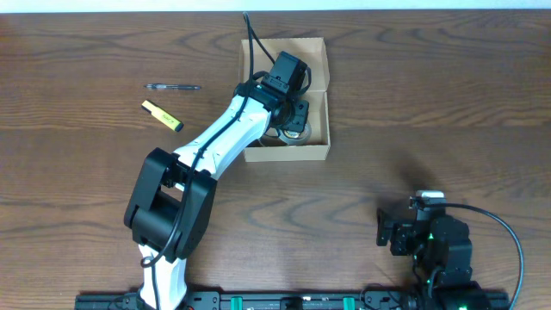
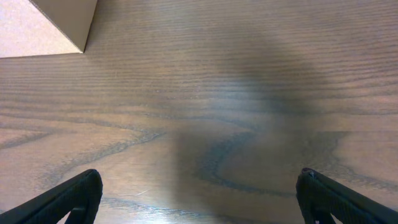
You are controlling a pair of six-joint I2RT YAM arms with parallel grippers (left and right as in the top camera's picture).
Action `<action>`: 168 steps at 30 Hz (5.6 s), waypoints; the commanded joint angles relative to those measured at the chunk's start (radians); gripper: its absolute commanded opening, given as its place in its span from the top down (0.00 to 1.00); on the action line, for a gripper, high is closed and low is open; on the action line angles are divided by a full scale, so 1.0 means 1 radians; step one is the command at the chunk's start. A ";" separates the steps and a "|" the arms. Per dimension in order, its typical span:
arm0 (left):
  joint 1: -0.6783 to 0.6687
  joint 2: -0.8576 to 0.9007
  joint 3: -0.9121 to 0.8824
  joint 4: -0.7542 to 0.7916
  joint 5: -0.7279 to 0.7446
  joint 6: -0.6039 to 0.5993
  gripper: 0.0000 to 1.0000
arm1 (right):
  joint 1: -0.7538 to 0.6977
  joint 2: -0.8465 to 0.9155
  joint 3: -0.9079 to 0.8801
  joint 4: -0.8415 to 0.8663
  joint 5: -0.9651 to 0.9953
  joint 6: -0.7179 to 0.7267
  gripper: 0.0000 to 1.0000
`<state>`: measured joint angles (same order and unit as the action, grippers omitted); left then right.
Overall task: Pack container
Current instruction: 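Lower the correction tape into the box and open the left gripper, then move the left gripper back to the yellow highlighter, then lower the left gripper and grasp the yellow highlighter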
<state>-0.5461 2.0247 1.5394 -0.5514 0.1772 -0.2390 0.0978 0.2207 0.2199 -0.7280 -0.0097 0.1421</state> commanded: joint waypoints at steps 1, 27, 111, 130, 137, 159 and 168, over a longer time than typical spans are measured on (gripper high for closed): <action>-0.004 0.016 0.018 -0.001 0.003 -0.009 0.68 | -0.008 -0.004 0.000 0.002 0.006 0.010 0.01; -0.004 0.016 0.018 0.007 -0.005 -0.009 0.37 | -0.008 -0.004 0.000 0.002 0.006 0.010 0.01; 0.658 0.124 0.087 -0.320 -0.098 -0.703 0.07 | -0.008 -0.004 0.000 0.002 0.006 0.010 0.01; 0.659 0.163 0.097 -0.343 -0.090 -0.698 0.27 | -0.008 -0.004 0.000 0.002 0.006 0.010 0.01; 0.657 0.164 0.097 -0.343 -0.090 -0.698 0.34 | -0.008 -0.004 0.000 0.002 0.006 0.010 0.01; 0.630 0.180 0.097 -0.368 -0.079 -0.686 0.77 | -0.008 -0.004 0.000 0.002 0.006 0.010 0.01; 0.604 0.166 0.099 -0.366 -0.084 -0.681 0.92 | -0.008 -0.004 0.000 0.002 0.006 0.010 0.01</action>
<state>0.0765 2.1845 1.6173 -0.9154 0.1009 -0.9371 0.0978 0.2207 0.2199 -0.7280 -0.0097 0.1421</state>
